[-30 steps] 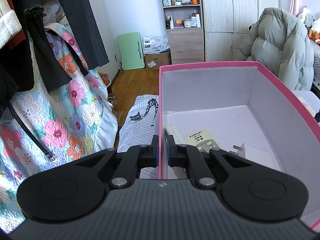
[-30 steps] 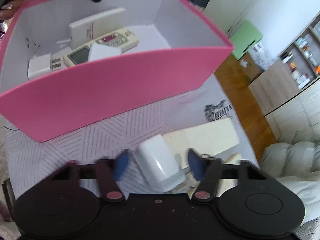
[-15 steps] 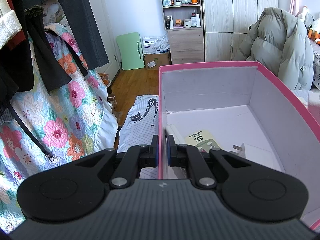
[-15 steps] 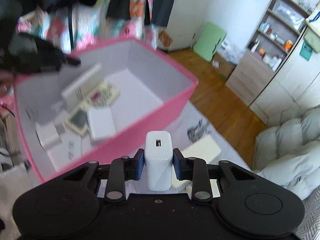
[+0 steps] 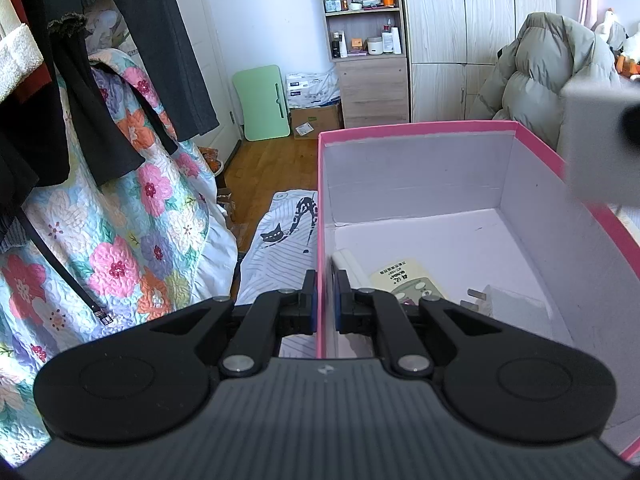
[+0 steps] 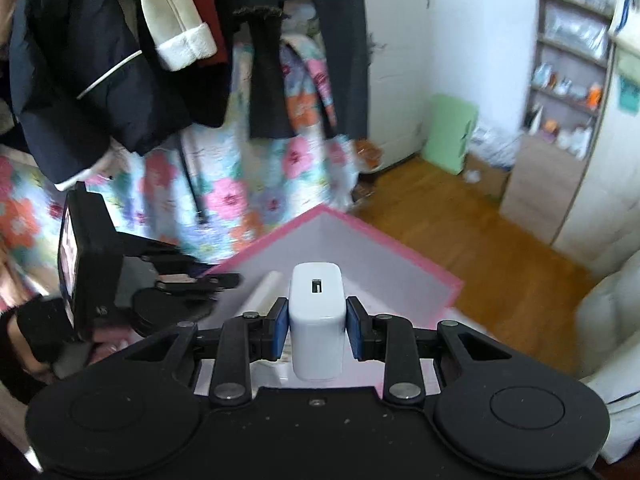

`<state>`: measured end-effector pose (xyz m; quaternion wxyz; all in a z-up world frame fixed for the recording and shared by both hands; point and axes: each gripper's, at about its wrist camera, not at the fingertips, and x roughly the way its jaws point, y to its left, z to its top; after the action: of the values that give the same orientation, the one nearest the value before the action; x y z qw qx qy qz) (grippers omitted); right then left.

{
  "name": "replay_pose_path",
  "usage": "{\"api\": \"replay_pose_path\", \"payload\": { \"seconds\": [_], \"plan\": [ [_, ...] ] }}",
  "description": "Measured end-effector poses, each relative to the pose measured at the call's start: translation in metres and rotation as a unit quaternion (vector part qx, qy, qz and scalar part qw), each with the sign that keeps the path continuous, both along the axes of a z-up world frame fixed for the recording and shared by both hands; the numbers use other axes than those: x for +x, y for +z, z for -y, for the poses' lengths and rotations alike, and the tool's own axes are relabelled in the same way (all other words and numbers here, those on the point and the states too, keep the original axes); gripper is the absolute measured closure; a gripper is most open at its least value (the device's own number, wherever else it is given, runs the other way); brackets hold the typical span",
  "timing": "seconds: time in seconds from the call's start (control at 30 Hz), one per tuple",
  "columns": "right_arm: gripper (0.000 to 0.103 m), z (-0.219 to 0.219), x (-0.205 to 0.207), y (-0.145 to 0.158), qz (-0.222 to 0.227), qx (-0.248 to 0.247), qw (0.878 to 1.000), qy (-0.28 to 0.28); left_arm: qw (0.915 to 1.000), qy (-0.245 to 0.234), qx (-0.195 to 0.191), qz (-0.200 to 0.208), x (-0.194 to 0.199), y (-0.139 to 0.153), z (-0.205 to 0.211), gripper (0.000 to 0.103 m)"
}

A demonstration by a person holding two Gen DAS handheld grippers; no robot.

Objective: Organize rigid objects
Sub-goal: 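Lower the white plug charger into the pink box and release it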

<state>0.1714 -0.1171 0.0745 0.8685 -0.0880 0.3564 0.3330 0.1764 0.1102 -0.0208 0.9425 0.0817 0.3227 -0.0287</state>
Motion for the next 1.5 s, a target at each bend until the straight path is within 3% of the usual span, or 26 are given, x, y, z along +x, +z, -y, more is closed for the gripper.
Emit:
{"api": "replay_pose_path", "payload": {
  "seconds": [0.27,0.5,0.63,0.77,0.9,1.07,1.13,1.3,1.5],
  "plan": [
    [0.069,-0.052,0.043,-0.054,-0.033,-0.064,0.997,0.009,1.0,0.001,0.006,0.0,0.0,0.0,0.0,0.097],
    [0.069,-0.049,0.079,-0.086,-0.12,0.008,0.992,-0.048,1.0,0.001,0.008,0.0,-0.001,-0.001,0.0,0.097],
    [0.068,-0.06,0.072,-0.104,-0.109,-0.024,0.993,-0.032,1.0,0.0,0.009,0.0,-0.001,-0.001,0.001,0.097],
    [0.068,-0.056,0.065,-0.099,-0.099,-0.038,0.994,-0.025,1.0,-0.001,0.009,0.0,-0.001,0.0,0.001,0.097],
    [0.063,-0.032,0.051,-0.071,-0.027,-0.03,0.998,-0.044,0.9999,0.001,0.013,0.0,-0.002,0.0,0.0,0.097],
    [0.063,0.021,0.04,-0.028,-0.033,0.051,0.996,-0.067,0.9999,-0.004,0.012,0.0,-0.001,0.0,0.002,0.097],
    [0.062,0.044,0.038,-0.019,-0.028,0.06,0.994,-0.089,0.9999,-0.003,0.015,0.0,0.0,0.0,0.003,0.097],
    [0.053,0.099,0.04,-0.02,-0.019,0.038,0.984,-0.173,0.9998,-0.002,0.021,0.001,-0.001,-0.002,0.006,0.097],
    [0.048,0.153,0.056,-0.066,-0.067,-0.006,0.961,-0.27,0.9998,-0.002,0.022,0.001,-0.001,-0.002,0.007,0.097]
  ]
}}
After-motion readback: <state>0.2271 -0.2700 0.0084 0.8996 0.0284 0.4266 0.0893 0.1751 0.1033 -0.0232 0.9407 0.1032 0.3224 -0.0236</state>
